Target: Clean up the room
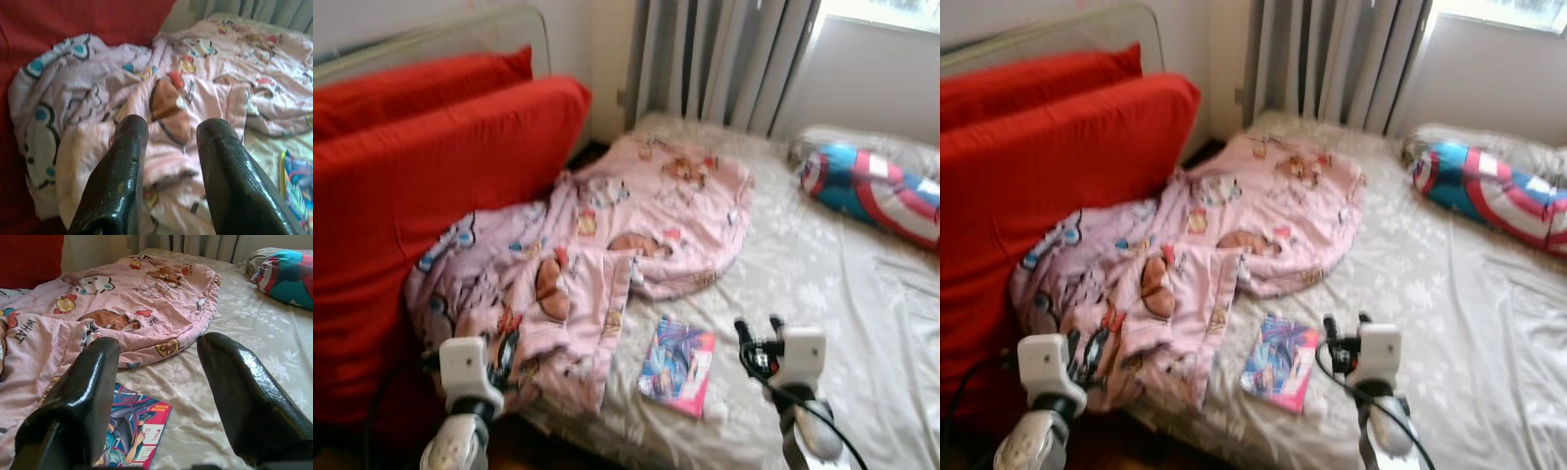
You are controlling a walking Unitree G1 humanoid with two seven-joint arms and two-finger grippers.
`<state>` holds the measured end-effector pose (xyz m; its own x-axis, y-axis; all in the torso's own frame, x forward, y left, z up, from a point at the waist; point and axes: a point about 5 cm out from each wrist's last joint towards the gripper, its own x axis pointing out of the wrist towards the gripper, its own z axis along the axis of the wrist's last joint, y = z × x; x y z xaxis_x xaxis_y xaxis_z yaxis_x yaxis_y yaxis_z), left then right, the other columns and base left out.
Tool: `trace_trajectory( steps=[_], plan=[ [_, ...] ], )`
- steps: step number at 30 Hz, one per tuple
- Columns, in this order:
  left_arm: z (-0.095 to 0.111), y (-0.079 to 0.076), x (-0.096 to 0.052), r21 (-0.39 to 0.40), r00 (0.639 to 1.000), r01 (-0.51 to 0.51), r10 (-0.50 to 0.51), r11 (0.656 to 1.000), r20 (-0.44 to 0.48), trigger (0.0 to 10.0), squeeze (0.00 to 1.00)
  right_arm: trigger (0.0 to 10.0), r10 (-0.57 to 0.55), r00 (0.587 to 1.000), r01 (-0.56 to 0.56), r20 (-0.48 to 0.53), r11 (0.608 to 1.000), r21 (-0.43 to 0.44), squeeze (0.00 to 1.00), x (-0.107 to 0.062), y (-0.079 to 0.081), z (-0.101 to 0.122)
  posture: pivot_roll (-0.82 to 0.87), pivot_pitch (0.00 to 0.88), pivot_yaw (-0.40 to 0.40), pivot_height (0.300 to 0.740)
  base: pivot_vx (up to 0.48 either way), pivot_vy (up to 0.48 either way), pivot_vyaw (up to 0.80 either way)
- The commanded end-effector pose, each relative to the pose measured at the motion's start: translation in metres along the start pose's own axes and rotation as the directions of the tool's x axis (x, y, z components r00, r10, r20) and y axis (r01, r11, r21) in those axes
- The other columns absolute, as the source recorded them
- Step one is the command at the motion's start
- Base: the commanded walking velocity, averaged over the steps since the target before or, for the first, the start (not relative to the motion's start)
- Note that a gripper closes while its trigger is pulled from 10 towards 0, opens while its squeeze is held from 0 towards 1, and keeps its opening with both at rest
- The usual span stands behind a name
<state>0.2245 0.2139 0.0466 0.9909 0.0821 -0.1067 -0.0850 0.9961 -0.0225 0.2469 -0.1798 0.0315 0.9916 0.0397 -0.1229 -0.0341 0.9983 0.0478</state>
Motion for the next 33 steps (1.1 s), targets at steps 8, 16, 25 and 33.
trace_trajectory(
  steps=[8, 16, 25, 33],
  plan=[
    [0.005, 0.001, 0.0, 0.008, 1.0, -0.006, 0.006, 1.0, 0.003, 10.0, 0.0, 10.0, -0.012, 1.0, 0.012, 0.002, 1.0, 0.007, 0.0, 0.004, 0.0, 0.005, -0.09, 0.0, -0.081, 0.645, 0.0, 0.0, 0.0],
    [0.005, -0.005, 0.003, 0.014, 1.0, 0.012, -0.012, 1.0, -0.012, 10.0, 0.0, 10.0, 0.0, 1.0, 0.0, -0.005, 1.0, 0.018, 0.0, 0.004, 0.003, 0.005, -0.1, 0.003, -0.08, 0.645, 0.0, 0.0, 0.0],
    [0.005, -0.008, 0.005, 0.005, 1.0, 0.011, -0.011, 1.0, -0.019, 10.0, 0.0, 10.0, 0.041, 0.999, -0.041, -0.021, 0.999, 0.02, 0.0, 0.006, 0.008, 0.004, -0.1, 0.004, -0.088, 0.645, 0.0, 0.0, 0.0],
    [0.008, -0.007, 0.008, 0.004, 1.0, 0.005, -0.005, 1.0, -0.005, 10.0, 0.0, 10.0, 0.082, 0.997, -0.081, -0.009, 0.997, 0.001, 0.0, 0.007, 0.013, 0.006, -0.1, 0.011, -0.089, 0.645, 0.113, 0.0, 0.05]
  ],
)
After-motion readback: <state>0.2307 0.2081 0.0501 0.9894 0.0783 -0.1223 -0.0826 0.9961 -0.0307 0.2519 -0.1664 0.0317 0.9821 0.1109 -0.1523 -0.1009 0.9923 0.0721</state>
